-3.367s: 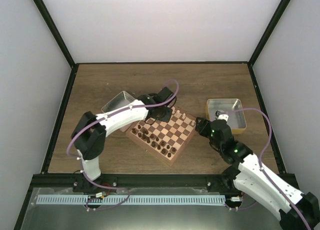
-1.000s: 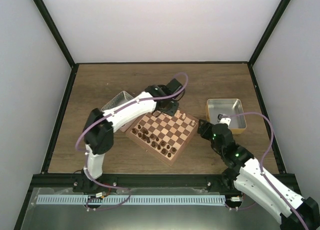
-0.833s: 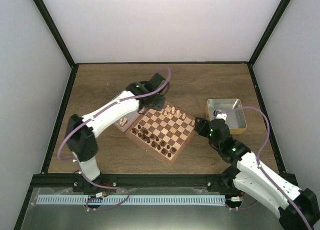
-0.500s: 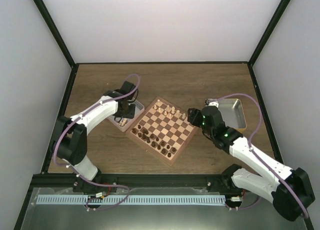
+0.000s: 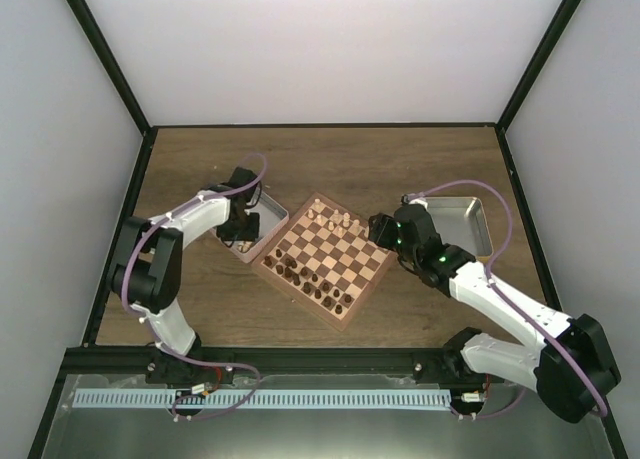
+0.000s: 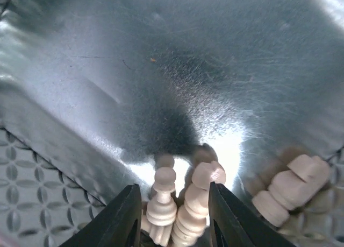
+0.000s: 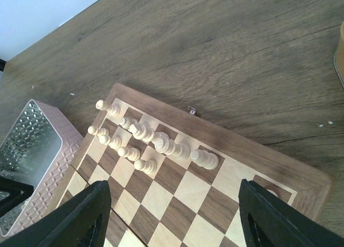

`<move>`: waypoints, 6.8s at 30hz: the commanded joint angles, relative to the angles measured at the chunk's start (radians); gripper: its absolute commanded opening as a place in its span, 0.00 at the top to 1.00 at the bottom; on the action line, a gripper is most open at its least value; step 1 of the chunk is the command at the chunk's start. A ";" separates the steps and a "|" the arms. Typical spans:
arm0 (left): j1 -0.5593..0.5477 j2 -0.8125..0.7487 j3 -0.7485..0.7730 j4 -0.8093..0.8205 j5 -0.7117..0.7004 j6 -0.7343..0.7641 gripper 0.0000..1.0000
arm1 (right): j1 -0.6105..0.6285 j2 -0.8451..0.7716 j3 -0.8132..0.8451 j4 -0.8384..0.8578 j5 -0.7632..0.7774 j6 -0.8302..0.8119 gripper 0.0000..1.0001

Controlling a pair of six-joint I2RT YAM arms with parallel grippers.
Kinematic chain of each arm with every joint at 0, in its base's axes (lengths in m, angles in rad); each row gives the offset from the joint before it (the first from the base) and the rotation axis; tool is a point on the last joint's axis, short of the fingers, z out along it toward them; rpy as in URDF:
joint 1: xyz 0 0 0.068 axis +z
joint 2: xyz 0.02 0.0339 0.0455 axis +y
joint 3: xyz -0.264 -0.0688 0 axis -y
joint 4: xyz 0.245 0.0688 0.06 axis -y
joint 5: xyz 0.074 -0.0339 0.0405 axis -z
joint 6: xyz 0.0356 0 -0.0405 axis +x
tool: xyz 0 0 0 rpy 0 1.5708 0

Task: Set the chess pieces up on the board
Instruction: Pick up the chess piece from the storage box, then place the chess piece on the chessboard.

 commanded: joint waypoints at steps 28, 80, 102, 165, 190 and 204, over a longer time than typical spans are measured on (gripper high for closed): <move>0.013 -0.063 -0.048 -0.039 0.033 -0.076 0.57 | -0.007 -0.013 0.027 0.010 0.008 0.019 0.33; 0.020 -0.166 -0.013 0.125 -0.029 -0.145 0.82 | -0.007 -0.011 0.014 0.153 -0.156 -0.073 0.32; 0.056 -0.429 -0.118 0.321 0.205 -0.254 0.81 | 0.094 0.511 0.275 0.691 -0.719 0.207 0.35; 0.176 -0.502 -0.176 0.407 0.641 -0.021 0.85 | 0.137 0.595 0.483 0.490 -0.712 -0.130 0.50; -0.232 -0.717 -0.313 0.785 0.550 0.953 0.80 | 0.061 0.228 0.565 -0.090 -0.755 -0.263 0.44; -0.288 -0.675 -0.294 0.799 0.375 1.169 0.81 | 0.152 0.303 0.651 -0.125 -0.561 -0.239 0.67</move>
